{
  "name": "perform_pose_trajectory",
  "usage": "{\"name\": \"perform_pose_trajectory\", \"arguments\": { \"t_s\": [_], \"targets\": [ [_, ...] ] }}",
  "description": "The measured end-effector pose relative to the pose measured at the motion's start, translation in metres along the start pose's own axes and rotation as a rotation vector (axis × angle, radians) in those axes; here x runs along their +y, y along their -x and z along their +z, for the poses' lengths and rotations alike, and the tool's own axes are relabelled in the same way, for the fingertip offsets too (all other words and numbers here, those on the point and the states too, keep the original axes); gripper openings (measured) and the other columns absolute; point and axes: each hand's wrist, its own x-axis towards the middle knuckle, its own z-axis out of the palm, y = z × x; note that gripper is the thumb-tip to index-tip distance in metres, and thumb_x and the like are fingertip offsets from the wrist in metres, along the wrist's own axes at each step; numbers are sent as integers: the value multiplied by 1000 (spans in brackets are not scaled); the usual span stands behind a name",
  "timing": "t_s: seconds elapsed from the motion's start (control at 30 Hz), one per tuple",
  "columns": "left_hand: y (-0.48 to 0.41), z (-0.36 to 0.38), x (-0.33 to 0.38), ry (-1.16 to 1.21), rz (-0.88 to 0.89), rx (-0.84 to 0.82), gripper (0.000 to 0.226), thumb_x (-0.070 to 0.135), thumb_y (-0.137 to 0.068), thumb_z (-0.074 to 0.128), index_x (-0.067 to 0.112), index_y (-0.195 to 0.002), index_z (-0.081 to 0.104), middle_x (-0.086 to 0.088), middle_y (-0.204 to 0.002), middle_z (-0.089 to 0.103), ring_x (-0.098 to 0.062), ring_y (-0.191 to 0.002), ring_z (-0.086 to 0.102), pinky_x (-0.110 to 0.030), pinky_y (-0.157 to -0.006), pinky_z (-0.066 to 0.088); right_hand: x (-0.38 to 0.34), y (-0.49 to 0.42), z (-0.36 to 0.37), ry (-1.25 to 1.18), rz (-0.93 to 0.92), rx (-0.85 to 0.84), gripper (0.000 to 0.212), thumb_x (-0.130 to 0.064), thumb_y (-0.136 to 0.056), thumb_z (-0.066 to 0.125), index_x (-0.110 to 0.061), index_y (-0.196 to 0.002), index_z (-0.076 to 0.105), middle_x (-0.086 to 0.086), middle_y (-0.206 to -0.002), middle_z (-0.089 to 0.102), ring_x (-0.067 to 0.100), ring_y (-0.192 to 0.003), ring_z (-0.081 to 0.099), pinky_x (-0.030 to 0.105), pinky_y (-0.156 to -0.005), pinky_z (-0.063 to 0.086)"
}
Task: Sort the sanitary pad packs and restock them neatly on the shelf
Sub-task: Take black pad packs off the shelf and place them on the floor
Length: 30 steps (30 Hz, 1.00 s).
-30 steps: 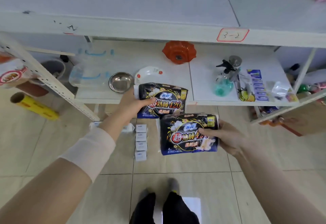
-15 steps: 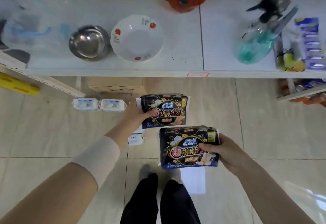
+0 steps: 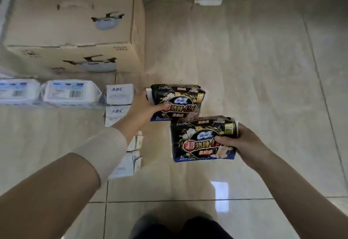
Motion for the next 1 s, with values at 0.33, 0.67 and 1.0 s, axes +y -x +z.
{"name": "perform_pose_trajectory", "arguments": {
  "t_s": [0.33,0.67,1.0],
  "targets": [
    [-91,25,-50,-81,200,-64,65,18,-70,80,9,-126,49,4,-118,60,-7,-105,55,-21,-92,42,58,-104,-10,-26,-168,-52,99,-37,-24,94,-11,-113,61,14,-105,70,28,-93,68,30,-68,56],
    [-93,18,-54,-359,421,-25,78,9,-67,81,7,-130,36,-3,-123,43,-6,-109,40,-7,-82,27,83,-115,4,117,-366,35,55,14,-64,73,-20,-102,54,-14,-85,71,2,-77,65,19,-59,52],
    [-82,1,-35,-452,503,-190,87,21,-68,81,22,-141,33,-6,-143,34,-16,-132,33,-29,-110,25,84,-103,-2,498,-603,44,84,-61,-48,80,-54,-122,40,-16,-128,52,1,-118,51,15,-90,46]
  ]
}}
